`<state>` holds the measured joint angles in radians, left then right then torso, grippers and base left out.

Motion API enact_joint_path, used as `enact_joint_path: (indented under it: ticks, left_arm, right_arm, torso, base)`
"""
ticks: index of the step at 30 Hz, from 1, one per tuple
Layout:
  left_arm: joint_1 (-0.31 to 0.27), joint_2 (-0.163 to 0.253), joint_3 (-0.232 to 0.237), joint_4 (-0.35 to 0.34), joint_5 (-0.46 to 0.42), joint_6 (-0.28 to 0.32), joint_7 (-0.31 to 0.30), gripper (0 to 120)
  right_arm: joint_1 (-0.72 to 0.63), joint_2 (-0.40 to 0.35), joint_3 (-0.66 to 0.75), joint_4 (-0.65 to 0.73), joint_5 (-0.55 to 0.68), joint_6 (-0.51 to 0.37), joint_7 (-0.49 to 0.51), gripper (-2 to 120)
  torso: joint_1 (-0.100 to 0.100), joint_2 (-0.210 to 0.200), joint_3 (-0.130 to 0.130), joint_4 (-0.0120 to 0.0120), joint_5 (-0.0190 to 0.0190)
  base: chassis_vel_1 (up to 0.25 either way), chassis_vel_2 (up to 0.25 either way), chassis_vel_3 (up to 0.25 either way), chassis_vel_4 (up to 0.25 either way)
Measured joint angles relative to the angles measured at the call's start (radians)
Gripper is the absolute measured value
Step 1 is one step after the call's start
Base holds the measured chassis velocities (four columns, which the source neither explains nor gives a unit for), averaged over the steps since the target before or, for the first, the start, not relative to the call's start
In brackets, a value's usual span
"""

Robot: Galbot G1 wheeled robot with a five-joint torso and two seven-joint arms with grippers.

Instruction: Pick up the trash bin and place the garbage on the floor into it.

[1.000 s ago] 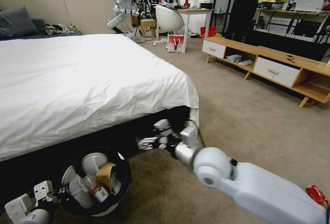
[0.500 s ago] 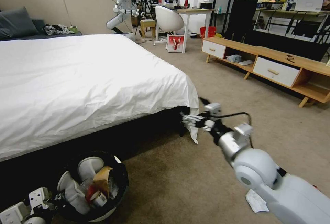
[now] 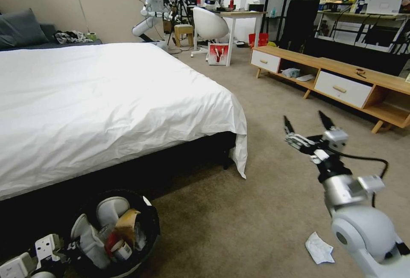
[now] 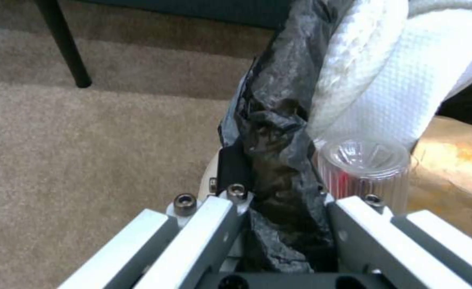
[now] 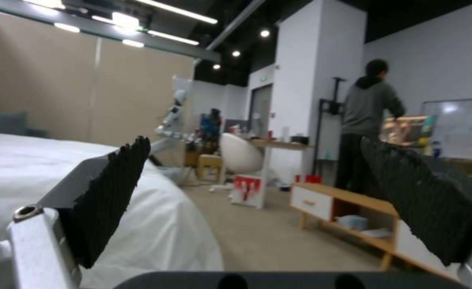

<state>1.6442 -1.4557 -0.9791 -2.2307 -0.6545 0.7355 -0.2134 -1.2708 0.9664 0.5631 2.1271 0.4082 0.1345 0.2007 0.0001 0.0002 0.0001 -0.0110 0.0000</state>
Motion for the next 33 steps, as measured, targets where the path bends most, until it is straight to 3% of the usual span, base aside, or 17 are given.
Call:
enact_joint_path:
  ticks: [10,18,33]
  left_arm:
    - [0.007,-0.010,0.008,-0.003,0.035,-0.003,0.017,3]
    - [0.008,-0.016,0.015,0.002,0.066,-0.015,0.040,3]
    - [0.007,-0.020,0.015,-0.001,0.071,-0.017,0.046,3]
  right_arm:
    - [-0.125,0.136,0.119,0.034,-0.155,0.042,0.019,100]
    - [-0.168,0.222,0.140,0.045,-0.206,0.053,0.021,100]
    - [-0.173,0.258,0.127,0.026,-0.249,0.058,0.021,100]
  torso:
    - [0.000,0.000,0.000,0.0001,-0.0001]
    - [0.000,0.000,0.000,0.0001,-0.0001]
    - [0.000,0.000,0.000,0.0001,-0.0001]
  base:
    - [0.000,0.000,0.000,0.000]
    - [0.000,0.000,0.000,0.000]
    - [-0.004,-0.003,-0.002,-0.003]
